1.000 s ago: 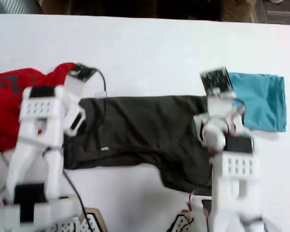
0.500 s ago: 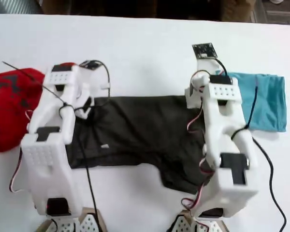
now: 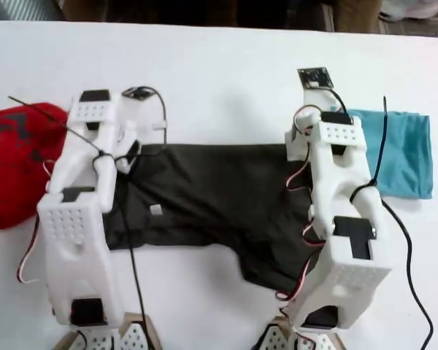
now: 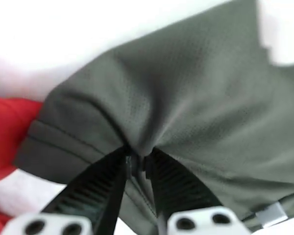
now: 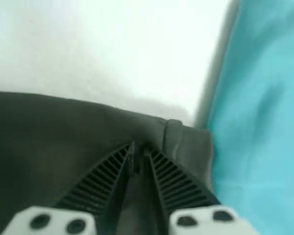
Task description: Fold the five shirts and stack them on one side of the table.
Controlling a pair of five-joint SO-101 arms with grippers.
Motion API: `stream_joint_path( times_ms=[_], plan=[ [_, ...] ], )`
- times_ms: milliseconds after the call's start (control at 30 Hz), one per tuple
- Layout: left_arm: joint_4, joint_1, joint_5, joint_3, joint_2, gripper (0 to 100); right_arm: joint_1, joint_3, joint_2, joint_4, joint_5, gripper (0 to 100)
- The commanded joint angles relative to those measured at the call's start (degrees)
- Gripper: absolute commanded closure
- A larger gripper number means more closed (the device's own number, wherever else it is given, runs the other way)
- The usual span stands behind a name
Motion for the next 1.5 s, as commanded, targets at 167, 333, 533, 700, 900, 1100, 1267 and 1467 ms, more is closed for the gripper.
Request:
stream_joint_path(
  times_ms=[167, 333, 533, 700, 900, 1100, 1267, 1467],
  plan=[
    [-0.3, -7.5, -3.3, -5.5, 0.8, 96, -0.7, -10.7, 12.2, 0.1, 5.6, 97.8],
    [-0.4, -7.4, -3.4, -5.8, 0.8, 96, -0.1, -25.0, 20.4, 6.6, 5.5, 97.8],
    [1.2, -6.5, -3.4, -9.9, 0.7, 96, -0.7, -42.5, 27.5, 14.9, 5.5, 97.8],
    [12.2, -4.1, -4.0, -18.2, 0.1, 96, -0.7, -52.8, 29.0, 26.1, 5.5, 97.8],
    [14.0, -2.9, -4.2, -18.3, -4.3, 96, -0.7, -63.5, 25.2, 38.0, 5.5, 97.4],
    [12.5, -2.1, -6.3, 2.6, -21.0, 96, -1.4, -63.2, 17.3, 45.1, 5.5, 97.8],
    [-1.5, -1.5, -8.0, 30.0, -37.6, 96, -4.5, -50.1, 6.7, 45.0, 5.8, 97.8],
    [-18.6, -1.7, -7.6, 53.3, -44.8, 96, -10.1, -19.4, -10.6, 33.4, 5.9, 97.8]
  ],
)
